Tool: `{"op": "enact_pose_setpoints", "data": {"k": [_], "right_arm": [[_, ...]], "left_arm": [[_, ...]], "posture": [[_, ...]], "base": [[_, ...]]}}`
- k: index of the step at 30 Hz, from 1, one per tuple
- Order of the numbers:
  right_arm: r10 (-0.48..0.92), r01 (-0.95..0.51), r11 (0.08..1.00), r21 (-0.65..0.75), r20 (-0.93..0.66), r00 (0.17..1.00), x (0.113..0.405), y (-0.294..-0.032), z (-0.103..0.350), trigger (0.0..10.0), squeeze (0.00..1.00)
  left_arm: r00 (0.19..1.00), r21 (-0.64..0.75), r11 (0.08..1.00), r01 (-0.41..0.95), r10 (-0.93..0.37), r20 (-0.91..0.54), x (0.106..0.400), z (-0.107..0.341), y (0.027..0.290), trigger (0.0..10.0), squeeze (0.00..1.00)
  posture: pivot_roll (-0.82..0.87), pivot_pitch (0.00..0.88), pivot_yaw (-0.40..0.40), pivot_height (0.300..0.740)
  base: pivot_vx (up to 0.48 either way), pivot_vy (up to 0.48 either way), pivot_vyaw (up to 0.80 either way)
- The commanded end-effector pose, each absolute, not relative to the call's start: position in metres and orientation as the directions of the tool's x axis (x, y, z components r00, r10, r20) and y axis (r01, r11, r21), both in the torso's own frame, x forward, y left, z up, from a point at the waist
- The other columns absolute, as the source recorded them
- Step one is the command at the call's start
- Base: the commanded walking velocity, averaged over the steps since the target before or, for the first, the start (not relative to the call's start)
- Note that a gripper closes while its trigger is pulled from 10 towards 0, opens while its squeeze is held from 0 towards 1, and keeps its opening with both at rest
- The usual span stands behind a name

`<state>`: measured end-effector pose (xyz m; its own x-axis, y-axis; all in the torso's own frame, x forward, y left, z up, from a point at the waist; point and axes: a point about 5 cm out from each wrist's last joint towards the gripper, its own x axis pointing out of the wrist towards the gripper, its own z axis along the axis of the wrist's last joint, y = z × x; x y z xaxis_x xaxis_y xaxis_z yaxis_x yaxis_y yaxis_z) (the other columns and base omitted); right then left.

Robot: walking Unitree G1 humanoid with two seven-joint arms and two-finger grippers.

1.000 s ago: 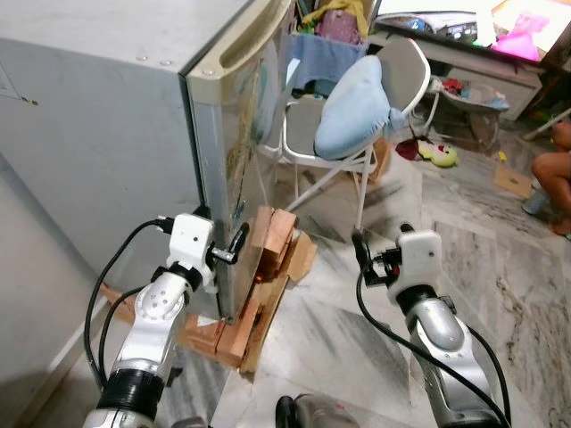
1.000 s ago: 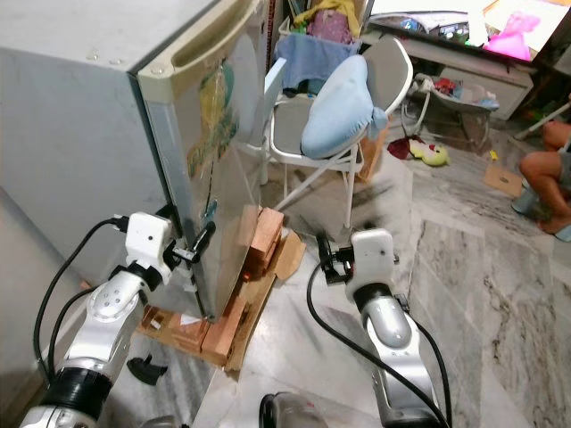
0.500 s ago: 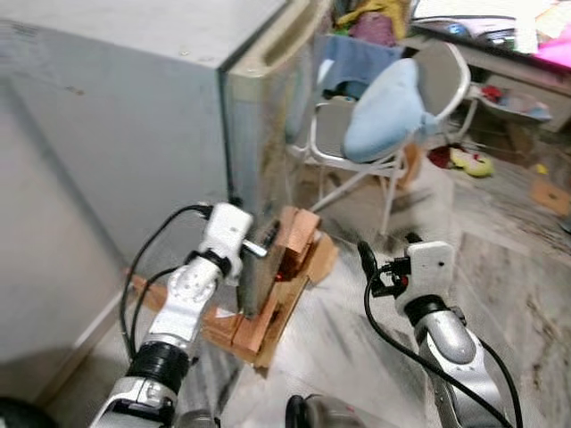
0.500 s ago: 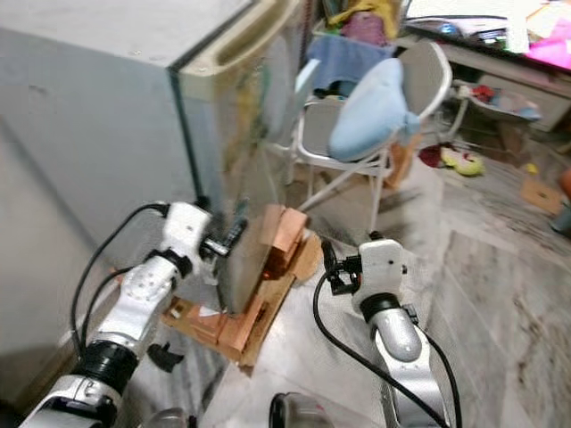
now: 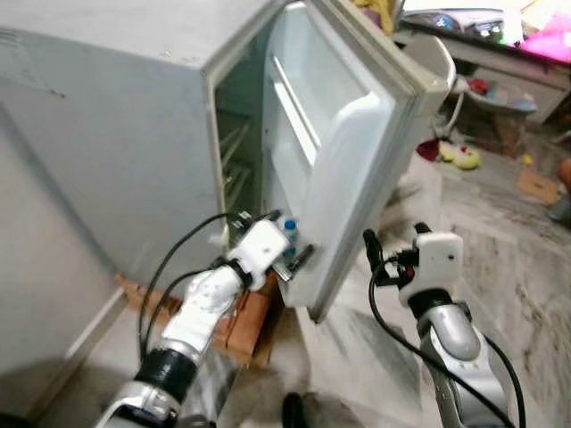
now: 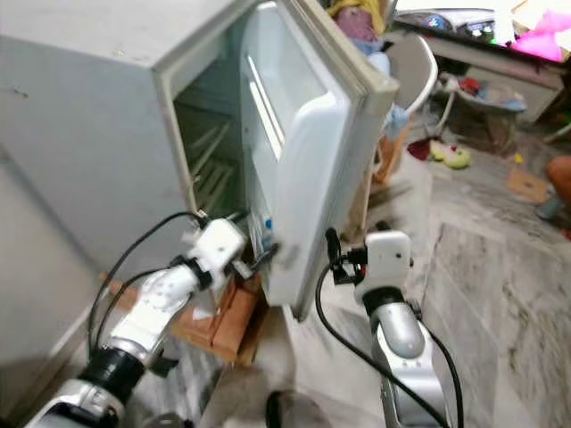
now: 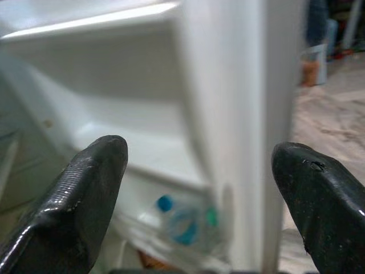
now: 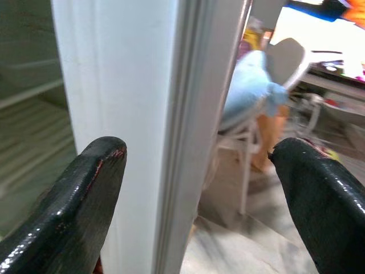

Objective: Restocking fridge

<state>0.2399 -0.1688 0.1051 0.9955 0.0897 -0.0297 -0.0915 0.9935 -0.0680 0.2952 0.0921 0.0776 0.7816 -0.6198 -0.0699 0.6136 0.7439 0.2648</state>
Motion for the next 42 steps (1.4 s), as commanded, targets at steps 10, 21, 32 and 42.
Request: {"op": "enact_pose_setpoints", "data": {"k": [10, 21, 32, 42], "right_arm": [[0.047, -0.047, 0.999, -0.019, -0.027, 0.999, 0.243, -0.165, 0.099, 10.0, 0.00], [0.026, -0.026, 1.000, -0.005, -0.054, 0.998, 0.252, -0.168, 0.094, 10.0, 0.00], [0.040, -0.041, 0.999, -0.009, -0.078, 0.996, 0.255, -0.164, 0.088, 10.0, 0.00], [-0.006, 0.003, 0.999, -0.035, -0.091, 0.996, 0.256, -0.170, 0.086, 10.0, 0.00]], "left_arm": [[0.832, 0.193, 0.813, 0.550, -0.554, -0.035, 0.285, 0.077, 0.112, 10.0, 0.00], [0.838, 0.191, 0.818, 0.542, -0.545, -0.042, 0.282, 0.077, 0.117, 10.0, 0.00], [0.827, 0.193, 0.809, 0.555, -0.561, -0.024, 0.286, 0.082, 0.104, 10.0, 0.00], [0.799, 0.215, 0.778, 0.591, -0.601, -0.020, 0.295, 0.087, 0.087, 10.0, 0.00]], "posture": [[-0.04, 0.017, -0.082, 0.740], [-0.03, 0.010, -0.083, 0.740], [-0.03, 0.011, -0.080, 0.740], [-0.04, 0.014, -0.070, 0.740]], "base": [[0.149, -0.389, -0.80], [0.303, -0.368, -0.34], [0.332, -0.342, 0.00], [0.375, -0.296, 0.00]]}}
